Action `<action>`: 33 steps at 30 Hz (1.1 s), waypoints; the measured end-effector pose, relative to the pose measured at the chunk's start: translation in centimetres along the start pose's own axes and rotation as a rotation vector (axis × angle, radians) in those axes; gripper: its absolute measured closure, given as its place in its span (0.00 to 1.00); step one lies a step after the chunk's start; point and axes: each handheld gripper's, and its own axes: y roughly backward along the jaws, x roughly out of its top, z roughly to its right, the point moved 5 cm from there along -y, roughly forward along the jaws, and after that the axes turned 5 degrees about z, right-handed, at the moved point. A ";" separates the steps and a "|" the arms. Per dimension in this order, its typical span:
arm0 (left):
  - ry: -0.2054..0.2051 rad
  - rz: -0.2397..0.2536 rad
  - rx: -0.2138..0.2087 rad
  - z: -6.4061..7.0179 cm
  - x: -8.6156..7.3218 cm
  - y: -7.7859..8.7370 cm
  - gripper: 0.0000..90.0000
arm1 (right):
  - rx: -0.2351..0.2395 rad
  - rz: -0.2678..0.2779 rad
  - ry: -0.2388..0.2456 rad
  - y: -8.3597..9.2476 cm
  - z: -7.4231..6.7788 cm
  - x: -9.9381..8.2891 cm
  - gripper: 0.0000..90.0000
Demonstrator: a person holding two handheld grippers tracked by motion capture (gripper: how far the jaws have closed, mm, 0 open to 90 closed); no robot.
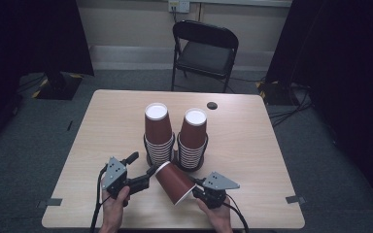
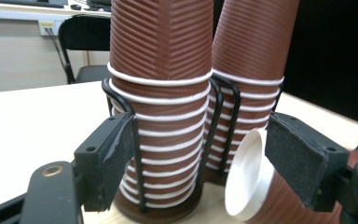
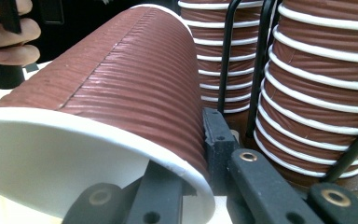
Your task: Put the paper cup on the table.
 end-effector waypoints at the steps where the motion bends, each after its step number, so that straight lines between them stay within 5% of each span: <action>1: -0.005 -0.007 -0.006 0.1 -0.1 0.0 0.29 | 0.000 -0.003 -0.002 0.0 0.1 0.0 0.95; 6: -0.034 -0.033 -0.053 0.6 -0.8 -0.2 0.27 | -0.002 -0.031 -0.015 0.0 0.5 -0.1 0.95; 17: -0.233 -0.046 -0.135 1.8 -0.9 0.1 0.23 | 0.013 -0.100 -0.046 0.5 1.1 -0.3 0.95; 24: -0.274 -0.099 -0.200 2.8 -1.9 -0.1 0.19 | 0.031 -0.146 -0.035 0.5 1.6 0.4 0.95; 33: -0.305 -0.121 -0.226 4.1 -2.8 0.3 0.19 | 0.062 -0.229 -0.050 0.7 2.1 1.2 0.95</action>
